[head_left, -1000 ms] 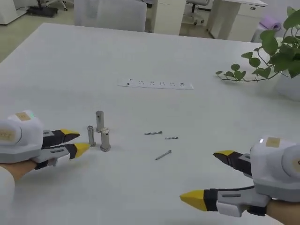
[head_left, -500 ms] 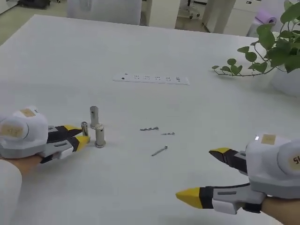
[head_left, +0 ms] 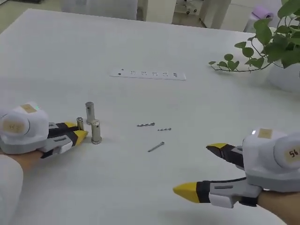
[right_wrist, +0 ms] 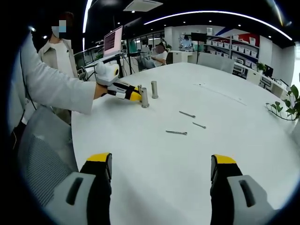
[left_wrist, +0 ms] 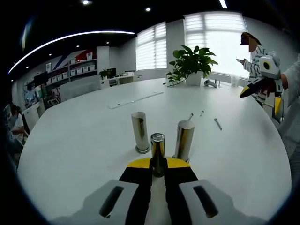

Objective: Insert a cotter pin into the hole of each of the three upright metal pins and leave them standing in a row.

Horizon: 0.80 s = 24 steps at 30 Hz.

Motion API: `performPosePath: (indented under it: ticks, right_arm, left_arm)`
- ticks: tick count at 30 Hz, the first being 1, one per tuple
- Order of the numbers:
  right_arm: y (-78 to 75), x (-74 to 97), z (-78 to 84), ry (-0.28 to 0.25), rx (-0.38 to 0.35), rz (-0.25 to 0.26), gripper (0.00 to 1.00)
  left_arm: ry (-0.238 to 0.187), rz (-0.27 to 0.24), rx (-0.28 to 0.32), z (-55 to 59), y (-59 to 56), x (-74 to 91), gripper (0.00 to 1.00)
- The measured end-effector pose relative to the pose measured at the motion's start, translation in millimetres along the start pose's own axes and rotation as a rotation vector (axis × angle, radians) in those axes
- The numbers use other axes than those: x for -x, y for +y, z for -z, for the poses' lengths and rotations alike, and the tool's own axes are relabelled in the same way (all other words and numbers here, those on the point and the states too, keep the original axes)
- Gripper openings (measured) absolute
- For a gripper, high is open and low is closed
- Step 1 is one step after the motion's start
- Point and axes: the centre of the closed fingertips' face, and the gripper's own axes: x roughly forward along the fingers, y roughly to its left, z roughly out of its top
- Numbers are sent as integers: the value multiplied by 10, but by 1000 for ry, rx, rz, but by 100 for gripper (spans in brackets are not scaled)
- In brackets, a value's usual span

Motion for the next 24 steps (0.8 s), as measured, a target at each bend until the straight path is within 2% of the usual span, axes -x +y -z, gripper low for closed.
performPosePath:
  ticks: [8,16,24]
  right_arm:
    - [4,-8,-15,0,3,-1,89]
    - [3,-13,-43,-10,4,-2,89]
    - [-3,-14,-55,-20,5,-5,89]
  left_arm:
    - [-8,6,-18,-7,1,8,7]
    - [4,21,-36,34,-21,107,6]
    - [7,45,-43,34,-128,228,6]
